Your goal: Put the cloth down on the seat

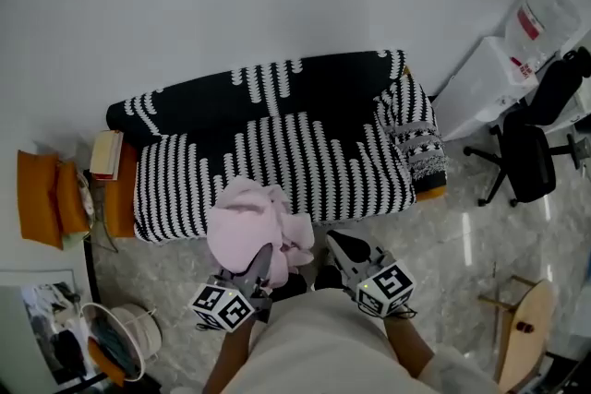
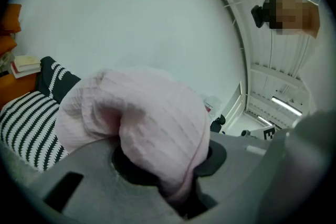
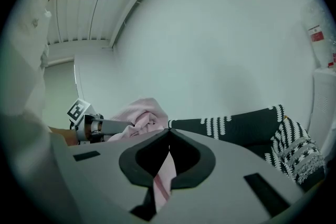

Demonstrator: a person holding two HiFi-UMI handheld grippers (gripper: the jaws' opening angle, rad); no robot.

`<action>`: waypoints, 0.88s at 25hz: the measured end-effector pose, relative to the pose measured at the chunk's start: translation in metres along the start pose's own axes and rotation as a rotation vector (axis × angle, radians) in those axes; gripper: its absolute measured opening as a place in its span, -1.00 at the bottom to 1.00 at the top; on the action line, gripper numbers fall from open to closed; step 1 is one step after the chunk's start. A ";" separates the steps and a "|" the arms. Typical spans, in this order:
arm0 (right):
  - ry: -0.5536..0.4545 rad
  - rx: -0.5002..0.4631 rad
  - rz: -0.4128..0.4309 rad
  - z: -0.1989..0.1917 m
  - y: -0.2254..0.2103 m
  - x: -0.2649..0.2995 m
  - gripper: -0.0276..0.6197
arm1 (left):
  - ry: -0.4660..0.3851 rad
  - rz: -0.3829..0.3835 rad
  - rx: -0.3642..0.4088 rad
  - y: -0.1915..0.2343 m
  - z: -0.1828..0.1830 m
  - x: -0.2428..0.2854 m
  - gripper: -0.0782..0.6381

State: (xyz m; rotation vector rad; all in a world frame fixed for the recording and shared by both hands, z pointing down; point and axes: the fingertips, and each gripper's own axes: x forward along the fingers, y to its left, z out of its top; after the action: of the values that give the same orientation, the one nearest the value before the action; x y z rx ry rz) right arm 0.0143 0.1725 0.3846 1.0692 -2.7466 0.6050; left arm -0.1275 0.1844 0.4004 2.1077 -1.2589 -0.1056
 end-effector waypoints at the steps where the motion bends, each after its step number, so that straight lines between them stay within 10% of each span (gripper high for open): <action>1: 0.001 -0.004 0.005 0.000 0.000 -0.002 -0.89 | 0.002 0.001 0.001 -0.003 -0.002 0.001 -0.43; 22: 0.076 0.025 0.048 -0.041 -0.040 -0.063 -0.89 | 0.033 0.095 -0.044 -0.054 -0.058 0.011 -0.43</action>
State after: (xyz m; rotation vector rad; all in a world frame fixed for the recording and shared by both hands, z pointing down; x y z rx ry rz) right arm 0.0870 0.2023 0.4175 0.9671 -2.7134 0.6735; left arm -0.0588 0.2214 0.4167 2.0016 -1.3228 -0.0559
